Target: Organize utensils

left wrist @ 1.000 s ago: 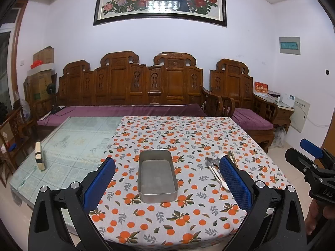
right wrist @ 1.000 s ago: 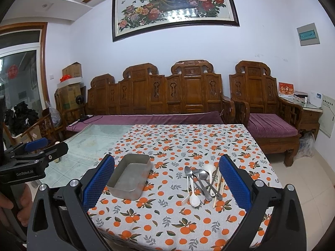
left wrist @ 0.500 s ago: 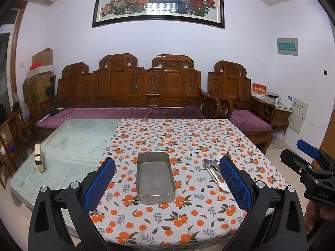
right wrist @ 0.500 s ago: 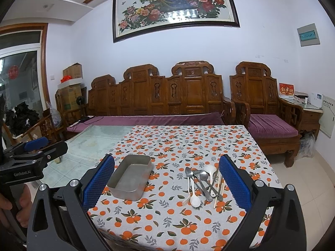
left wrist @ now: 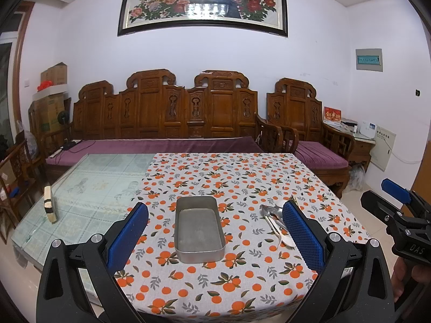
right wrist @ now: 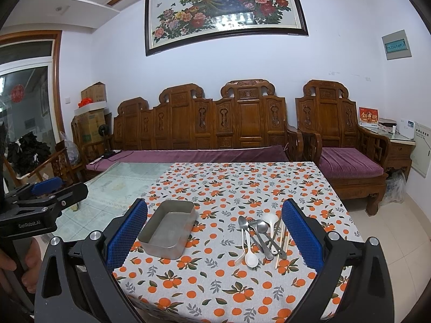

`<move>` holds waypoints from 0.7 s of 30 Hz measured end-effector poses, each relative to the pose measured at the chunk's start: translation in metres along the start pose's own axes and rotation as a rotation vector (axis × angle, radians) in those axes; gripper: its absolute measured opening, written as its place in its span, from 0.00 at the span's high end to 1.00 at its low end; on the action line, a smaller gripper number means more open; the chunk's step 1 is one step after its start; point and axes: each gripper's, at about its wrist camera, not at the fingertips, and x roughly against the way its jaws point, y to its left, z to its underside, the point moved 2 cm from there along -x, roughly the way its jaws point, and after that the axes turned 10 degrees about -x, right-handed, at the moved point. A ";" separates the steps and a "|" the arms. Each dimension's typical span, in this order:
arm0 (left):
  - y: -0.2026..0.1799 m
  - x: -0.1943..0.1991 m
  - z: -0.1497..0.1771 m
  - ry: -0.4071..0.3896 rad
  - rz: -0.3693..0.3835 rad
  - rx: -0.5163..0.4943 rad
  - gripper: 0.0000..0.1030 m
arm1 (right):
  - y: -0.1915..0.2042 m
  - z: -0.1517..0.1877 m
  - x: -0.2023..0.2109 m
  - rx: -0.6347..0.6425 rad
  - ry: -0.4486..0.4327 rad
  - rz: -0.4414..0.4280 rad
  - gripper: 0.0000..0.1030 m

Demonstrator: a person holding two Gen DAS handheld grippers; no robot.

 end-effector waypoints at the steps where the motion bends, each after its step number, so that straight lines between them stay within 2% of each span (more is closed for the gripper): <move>1: 0.000 0.000 0.000 0.001 0.001 0.001 0.06 | 0.000 0.000 0.000 0.000 0.000 0.000 0.02; 11: 0.001 -0.012 0.004 0.032 0.019 0.000 0.06 | -0.004 0.002 -0.007 -0.002 0.015 0.010 0.02; 21: -0.004 -0.054 0.017 0.100 0.053 -0.017 0.06 | -0.021 0.006 -0.056 0.048 0.088 0.019 0.05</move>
